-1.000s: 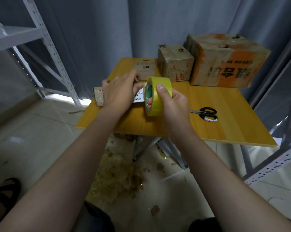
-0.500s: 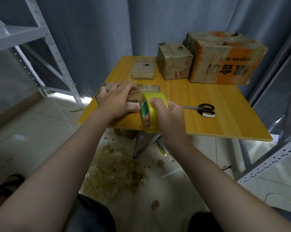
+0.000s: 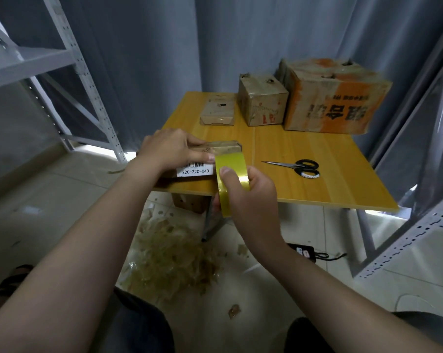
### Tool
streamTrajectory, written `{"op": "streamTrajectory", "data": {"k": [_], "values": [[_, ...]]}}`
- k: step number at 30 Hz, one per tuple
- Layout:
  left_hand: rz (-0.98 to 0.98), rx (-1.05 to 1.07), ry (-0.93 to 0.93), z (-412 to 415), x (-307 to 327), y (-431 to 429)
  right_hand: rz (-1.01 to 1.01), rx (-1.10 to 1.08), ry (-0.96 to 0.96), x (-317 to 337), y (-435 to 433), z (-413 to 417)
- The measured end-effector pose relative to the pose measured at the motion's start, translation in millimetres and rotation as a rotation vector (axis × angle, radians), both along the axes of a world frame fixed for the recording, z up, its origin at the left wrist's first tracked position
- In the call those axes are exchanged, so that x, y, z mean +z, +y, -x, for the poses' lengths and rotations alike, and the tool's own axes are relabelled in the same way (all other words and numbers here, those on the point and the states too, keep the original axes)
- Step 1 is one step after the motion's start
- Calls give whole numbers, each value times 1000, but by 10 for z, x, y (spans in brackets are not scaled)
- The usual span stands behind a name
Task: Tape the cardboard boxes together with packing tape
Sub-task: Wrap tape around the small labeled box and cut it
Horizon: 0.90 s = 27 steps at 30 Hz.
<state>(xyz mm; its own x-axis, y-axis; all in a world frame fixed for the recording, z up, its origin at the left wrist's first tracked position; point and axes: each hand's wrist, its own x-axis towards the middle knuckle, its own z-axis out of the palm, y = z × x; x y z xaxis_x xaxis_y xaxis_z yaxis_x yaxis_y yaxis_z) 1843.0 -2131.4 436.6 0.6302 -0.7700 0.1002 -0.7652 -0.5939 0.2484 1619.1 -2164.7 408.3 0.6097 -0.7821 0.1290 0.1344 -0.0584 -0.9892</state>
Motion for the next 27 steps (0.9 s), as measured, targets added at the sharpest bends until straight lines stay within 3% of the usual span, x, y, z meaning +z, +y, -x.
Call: {"op": "streamTrajectory", "data": {"k": [4,11,20,27], "values": [[14,-16,89,-57,122,-16,11,9,58,-38,18,7],[-2,-58,186,-180,203,-94,-75,44,-1,-31,-31,-122],[258,56,36,-277,58,-222,-154,88,-26,-24,-173,-299],[482,-92,152,-311,5,-278,-115,104,-8,58,-351,-450]]}}
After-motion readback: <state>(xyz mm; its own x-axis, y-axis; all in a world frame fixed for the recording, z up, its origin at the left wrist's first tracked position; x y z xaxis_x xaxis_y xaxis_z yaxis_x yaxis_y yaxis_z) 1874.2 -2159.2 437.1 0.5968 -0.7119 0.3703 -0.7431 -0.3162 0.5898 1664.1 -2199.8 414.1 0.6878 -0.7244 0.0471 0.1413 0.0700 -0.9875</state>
